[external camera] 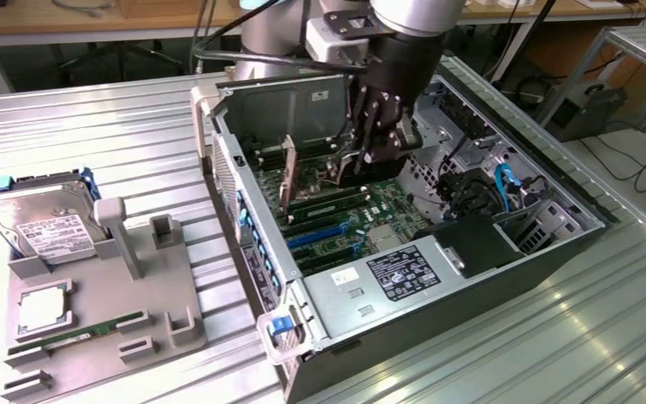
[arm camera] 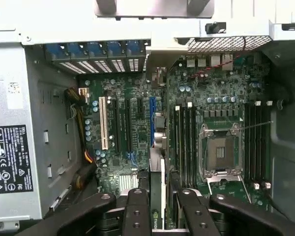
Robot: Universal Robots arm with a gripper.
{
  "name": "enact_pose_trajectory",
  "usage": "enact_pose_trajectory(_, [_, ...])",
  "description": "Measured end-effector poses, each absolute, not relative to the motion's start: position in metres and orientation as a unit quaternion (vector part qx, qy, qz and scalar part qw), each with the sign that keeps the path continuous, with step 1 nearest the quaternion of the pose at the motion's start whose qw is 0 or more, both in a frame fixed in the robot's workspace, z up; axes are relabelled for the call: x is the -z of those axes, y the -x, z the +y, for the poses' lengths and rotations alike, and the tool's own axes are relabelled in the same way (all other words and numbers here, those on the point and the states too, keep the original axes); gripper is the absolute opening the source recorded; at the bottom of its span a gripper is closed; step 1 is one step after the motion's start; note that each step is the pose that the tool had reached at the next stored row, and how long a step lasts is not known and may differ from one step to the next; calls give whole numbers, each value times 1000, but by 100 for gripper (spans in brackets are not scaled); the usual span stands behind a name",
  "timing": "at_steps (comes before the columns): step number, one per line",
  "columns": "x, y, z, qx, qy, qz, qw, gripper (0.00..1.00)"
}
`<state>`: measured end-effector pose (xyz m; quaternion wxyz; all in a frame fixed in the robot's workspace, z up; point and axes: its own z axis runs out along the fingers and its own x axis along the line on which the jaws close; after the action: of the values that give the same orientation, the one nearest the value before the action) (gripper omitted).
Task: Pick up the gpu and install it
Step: 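Insert the gpu into the slot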
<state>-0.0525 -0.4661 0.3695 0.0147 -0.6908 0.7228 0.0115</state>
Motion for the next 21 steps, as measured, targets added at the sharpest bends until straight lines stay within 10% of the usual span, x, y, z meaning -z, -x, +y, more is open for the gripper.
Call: enact_pose_trajectory(21, [-296, 68, -469, -11, 691, 723, 15, 26])
